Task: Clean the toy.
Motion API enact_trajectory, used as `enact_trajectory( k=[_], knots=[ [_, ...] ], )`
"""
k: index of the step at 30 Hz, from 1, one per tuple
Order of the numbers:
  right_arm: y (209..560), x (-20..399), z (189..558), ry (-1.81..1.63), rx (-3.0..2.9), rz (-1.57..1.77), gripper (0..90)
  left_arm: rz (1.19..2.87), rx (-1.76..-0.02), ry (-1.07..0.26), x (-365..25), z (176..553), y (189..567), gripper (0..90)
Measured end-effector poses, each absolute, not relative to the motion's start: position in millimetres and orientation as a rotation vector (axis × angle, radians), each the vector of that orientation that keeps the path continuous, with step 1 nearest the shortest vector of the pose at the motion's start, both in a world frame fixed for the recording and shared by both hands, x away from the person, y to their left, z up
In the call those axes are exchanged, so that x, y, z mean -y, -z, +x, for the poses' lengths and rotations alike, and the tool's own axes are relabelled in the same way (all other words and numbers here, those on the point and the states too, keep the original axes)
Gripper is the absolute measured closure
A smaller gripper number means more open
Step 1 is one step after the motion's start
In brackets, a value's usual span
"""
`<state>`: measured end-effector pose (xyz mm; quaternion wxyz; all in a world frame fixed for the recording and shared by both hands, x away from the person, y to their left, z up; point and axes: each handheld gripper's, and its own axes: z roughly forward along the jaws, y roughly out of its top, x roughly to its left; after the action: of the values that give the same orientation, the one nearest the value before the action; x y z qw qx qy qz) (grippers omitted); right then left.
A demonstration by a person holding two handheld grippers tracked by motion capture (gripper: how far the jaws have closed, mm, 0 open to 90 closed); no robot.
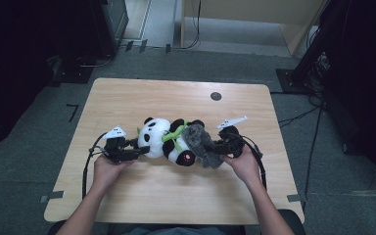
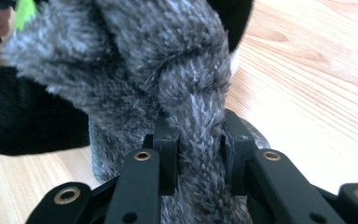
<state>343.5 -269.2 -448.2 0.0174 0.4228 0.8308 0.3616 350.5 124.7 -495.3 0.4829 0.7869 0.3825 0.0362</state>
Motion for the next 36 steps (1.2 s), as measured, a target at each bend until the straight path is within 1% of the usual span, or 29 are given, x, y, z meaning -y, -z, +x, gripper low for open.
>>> enact_trajectory(
  k=[4, 9, 15, 21, 24, 28, 29, 31, 33, 34, 36],
  knots=[
    [447.1, 275.1, 344.9, -1.154, -2.586, 1.329, 72.9, 1.917, -0.933, -0.089, -125.0, 350.6, 495.4, 40.7],
    [429.9, 275.7, 339.2, -1.215, -2.579, 1.265, 73.9, 1.915, -0.935, -0.087, -125.1, 350.7, 495.6, 40.7],
    [403.3, 265.7, 336.4, -1.277, -2.54, 1.199, 74.0, 1.914, -0.939, -0.089, -124.2, 350.1, 495.3, 40.7],
    [389.3, 254.2, 339.1, -1.337, -2.514, 1.188, 73.8, 1.91, -0.941, -0.088, -124.2, 350.2, 495.5, 40.7],
    [389.5, 246.8, 341.7, -1.348, -2.519, 1.2, 73.6, 1.907, -0.941, -0.088, -123.9, 350.4, 495.6, 40.8],
    [398.5, 237.0, 346.1, -1.29, -2.554, 1.191, 72.4, 1.91, -0.937, -0.089, -123.9, 350.4, 495.9, 40.8],
    [401.1, 235.5, 346.7, -1.291, -2.555, 1.194, 70.6, 1.911, -0.937, -0.089, -123.9, 350.3, 495.9, 40.8],
    [406.6, 233.9, 347.7, -1.298, -2.541, 1.203, 64.2, 1.91, -0.937, -0.088, -123.9, 350.3, 495.9, 40.8],
    [409.9, 233.2, 348.0, -1.298, -2.532, 1.198, 62.2, 1.911, -0.937, -0.088, -123.9, 350.2, 495.9, 40.8],
    [411.2, 233.2, 347.9, -1.307, -2.521, 1.201, 62.5, 1.911, -0.937, -0.088, -123.9, 350.2, 495.9, 40.8],
    [413.7, 233.0, 348.3, -1.316, -2.519, 1.212, 67.3, 1.912, -0.937, -0.089, -123.8, 350.1, 495.8, 40.8]
  ],
)
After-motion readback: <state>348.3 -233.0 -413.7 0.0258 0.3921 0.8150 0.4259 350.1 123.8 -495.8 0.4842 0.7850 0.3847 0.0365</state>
